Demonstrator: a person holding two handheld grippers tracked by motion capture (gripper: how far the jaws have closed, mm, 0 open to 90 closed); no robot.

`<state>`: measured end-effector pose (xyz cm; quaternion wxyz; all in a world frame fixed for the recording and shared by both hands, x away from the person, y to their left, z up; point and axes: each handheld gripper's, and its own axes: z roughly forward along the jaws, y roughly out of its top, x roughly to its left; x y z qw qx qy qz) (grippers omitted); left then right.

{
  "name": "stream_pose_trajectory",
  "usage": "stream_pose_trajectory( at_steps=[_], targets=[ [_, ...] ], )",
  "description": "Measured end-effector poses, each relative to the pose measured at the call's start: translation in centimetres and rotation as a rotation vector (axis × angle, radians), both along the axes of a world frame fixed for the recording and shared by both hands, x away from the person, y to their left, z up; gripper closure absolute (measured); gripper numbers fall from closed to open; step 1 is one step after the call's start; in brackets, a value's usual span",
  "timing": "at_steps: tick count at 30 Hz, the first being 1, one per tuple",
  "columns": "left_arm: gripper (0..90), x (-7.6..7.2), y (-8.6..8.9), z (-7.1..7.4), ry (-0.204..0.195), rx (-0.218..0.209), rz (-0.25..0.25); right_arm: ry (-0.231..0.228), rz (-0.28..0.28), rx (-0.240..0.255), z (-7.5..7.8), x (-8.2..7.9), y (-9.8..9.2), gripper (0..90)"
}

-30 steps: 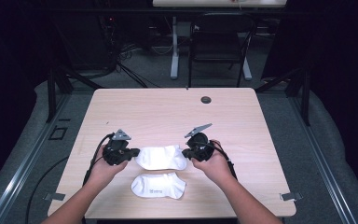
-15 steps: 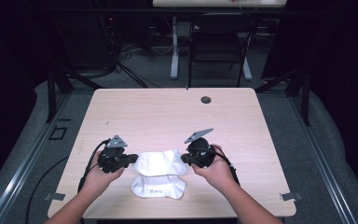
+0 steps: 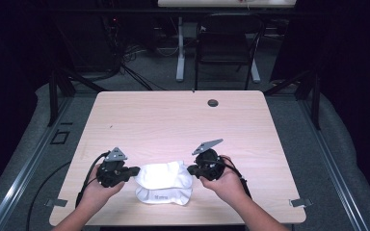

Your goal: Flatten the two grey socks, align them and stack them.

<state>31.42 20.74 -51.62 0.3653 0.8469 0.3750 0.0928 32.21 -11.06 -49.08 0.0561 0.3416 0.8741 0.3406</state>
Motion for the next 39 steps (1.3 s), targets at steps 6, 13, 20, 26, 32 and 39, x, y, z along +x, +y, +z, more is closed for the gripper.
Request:
stream_pose_trajectory(
  at_steps=[6,13,20,26,32,39],
  targets=[
    [89.1,-0.7,-0.1,-0.5,-0.001,0.013,-0.015,0.010,0.019,-0.005,-0.2,-0.9,0.1,87.1],
    [89.0,-1.0,0.1,-1.1,0.009,0.016,-0.012,0.021,0.035,-0.009,-0.7,-1.6,0.2,87.0],
    [89.0,-1.4,0.3,-1.5,0.014,0.016,-0.019,0.034,0.047,-0.005,-1.4,-2.3,0.3,87.0],
    [88.9,-1.6,0.3,-1.8,0.025,0.022,-0.020,0.047,0.053,-0.008,-2.0,-2.6,0.5,87.1],
    [88.8,-1.7,0.3,-2.1,0.028,0.021,-0.019,0.053,0.061,-0.012,-2.3,-2.7,0.6,87.0],
    [88.7,-1.8,0.2,-2.5,0.034,0.030,-0.026,0.065,0.058,-0.019,-2.8,-2.7,0.5,87.0]
  ],
)
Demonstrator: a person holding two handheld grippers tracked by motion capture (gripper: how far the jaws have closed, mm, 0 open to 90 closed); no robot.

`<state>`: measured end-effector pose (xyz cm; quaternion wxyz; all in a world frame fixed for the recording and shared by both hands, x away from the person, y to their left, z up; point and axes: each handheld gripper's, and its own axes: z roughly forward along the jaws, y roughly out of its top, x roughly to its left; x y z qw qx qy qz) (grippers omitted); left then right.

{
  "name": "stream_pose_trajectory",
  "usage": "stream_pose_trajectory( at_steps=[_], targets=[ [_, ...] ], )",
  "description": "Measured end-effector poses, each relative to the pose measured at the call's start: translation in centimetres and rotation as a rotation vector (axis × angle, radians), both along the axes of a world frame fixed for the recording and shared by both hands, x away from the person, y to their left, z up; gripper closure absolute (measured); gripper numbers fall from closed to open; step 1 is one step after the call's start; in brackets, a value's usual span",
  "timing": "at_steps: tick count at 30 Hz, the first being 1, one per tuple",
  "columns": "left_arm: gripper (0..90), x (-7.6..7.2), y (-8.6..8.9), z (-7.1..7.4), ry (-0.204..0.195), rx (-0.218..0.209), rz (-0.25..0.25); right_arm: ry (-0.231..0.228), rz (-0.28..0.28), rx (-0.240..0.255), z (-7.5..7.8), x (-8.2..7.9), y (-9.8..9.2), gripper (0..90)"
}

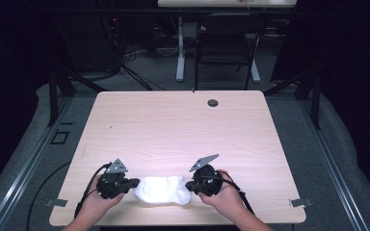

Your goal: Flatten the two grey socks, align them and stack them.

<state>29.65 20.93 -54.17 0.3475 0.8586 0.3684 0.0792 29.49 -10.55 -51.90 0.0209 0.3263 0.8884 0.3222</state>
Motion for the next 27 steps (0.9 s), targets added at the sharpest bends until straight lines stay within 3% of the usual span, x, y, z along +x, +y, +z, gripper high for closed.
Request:
stream_pose_trajectory(
  at_steps=[20,27],
  targets=[
    [87.3,0.8,-0.3,-1.4,0.014,0.013,0.016,0.011,-0.016,0.007,-1.2,0.7,0.6,86.9],
    [85.9,0.8,-0.4,-1.7,0.019,0.021,0.014,0.015,-0.020,-0.012,-1.6,0.9,0.4,86.6]
  ],
)
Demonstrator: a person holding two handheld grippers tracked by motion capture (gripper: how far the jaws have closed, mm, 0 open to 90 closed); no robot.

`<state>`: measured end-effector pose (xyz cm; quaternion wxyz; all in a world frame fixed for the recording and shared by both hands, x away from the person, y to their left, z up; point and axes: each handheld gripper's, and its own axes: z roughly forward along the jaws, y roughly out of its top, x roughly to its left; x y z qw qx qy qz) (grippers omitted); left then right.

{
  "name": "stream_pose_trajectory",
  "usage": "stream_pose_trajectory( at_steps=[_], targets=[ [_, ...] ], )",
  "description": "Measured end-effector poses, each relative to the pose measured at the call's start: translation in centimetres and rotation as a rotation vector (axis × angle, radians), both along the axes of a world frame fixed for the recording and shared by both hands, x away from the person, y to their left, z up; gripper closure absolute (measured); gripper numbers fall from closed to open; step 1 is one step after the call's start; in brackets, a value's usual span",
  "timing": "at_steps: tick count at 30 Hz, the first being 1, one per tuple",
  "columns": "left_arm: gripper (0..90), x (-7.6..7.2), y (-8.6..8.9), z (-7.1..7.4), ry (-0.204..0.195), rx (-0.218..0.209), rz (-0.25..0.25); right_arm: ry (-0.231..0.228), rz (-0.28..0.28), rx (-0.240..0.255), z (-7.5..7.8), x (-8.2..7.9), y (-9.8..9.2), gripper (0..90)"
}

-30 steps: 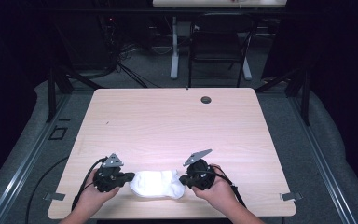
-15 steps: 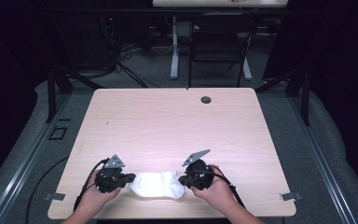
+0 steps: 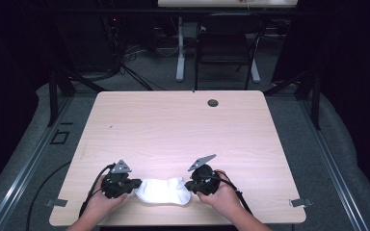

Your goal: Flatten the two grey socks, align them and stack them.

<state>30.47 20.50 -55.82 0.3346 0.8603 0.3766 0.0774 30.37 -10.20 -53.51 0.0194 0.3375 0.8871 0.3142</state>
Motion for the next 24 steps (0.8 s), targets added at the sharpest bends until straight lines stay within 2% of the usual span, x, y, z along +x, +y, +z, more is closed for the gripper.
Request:
stream_pose_trajectory(
  at_steps=[6,11,15,19,24],
  targets=[
    [82.5,0.0,0.1,0.1,-0.011,-0.008,0.004,-0.001,-0.008,0.001,-0.1,0.1,-0.1,82.3],
    [75.7,-0.2,0.3,1.1,-0.031,-0.050,0.007,-0.029,-0.044,0.050,1.0,0.1,-0.6,75.6],
    [71.8,-0.7,-0.1,1.5,-0.036,-0.066,-0.011,-0.052,-0.017,0.063,1.9,-0.5,0.0,72.2],
    [68.3,-1.1,-0.4,1.1,-0.032,-0.059,-0.023,-0.062,0.017,0.035,1.4,-1.0,1.0,68.1],
    [62.5,-1.4,-0.5,0.5,-0.032,-0.056,-0.027,-0.077,0.031,0.011,0.1,-1.2,1.8,62.5]
  ],
)
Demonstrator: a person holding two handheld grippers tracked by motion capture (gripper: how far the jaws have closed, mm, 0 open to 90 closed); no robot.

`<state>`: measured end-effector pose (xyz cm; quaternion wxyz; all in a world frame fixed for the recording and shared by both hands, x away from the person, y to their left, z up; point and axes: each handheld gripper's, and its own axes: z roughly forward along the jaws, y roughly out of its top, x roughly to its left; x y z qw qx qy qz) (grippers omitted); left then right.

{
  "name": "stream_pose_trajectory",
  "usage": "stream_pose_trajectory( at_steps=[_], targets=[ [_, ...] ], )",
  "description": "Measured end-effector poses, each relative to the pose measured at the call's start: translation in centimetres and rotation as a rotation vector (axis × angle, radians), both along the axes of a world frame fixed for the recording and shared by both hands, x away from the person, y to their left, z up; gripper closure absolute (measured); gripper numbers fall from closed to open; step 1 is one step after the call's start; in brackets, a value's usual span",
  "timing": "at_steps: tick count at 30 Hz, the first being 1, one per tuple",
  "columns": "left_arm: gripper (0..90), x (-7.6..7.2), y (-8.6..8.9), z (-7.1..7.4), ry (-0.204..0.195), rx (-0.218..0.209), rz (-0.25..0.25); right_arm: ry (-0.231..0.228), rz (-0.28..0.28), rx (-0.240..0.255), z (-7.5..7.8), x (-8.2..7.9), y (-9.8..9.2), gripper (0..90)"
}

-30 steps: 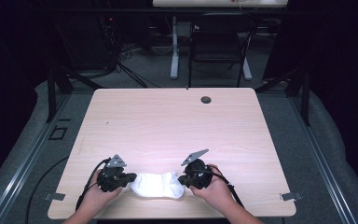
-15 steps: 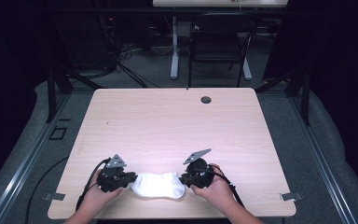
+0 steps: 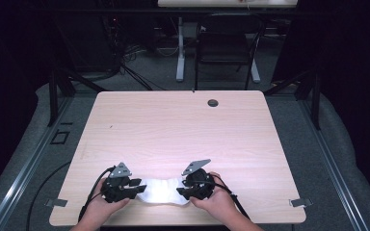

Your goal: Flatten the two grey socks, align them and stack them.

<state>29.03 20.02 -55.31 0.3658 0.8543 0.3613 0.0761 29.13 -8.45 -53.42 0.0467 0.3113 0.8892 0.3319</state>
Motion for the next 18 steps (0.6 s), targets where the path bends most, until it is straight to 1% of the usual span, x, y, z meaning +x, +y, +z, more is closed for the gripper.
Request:
stream_pose_trajectory(
  at_steps=[3,6,7,9,11,13,15,18],
  targets=[
    [60.9,0.0,0.0,-0.2,0.001,-0.001,-0.002,-0.009,0.005,-0.010,-0.7,-0.1,0.3,60.5],
    [60.7,-0.1,0.0,-0.4,0.010,-0.001,-0.002,-0.017,0.015,-0.037,-1.3,-0.1,0.5,59.6],
    [60.7,-0.1,0.0,-0.5,0.009,0.004,-0.005,-0.016,0.014,-0.029,-1.5,-0.1,0.5,59.6],
    [60.7,-0.2,-0.1,-0.7,0.009,0.011,-0.007,-0.021,0.013,-0.038,-1.7,-0.2,0.5,58.9],
    [60.7,-0.2,-0.1,-0.9,0.014,0.016,-0.013,-0.025,0.016,-0.060,-2.0,-0.2,0.4,58.1],
    [60.7,-0.4,-0.2,-1.0,0.023,0.020,-0.016,-0.028,0.005,-0.050,-2.2,-0.3,0.3,57.0],
    [60.1,-0.4,-0.2,-1.2,0.016,0.033,-0.024,-0.030,-0.003,-0.038,-2.4,-0.4,0.2,55.8],
    [57.7,-0.7,-0.3,-1.5,0.024,0.037,-0.025,-0.031,0.000,-0.043,-2.5,-0.5,0.0,55.6]
  ],
)
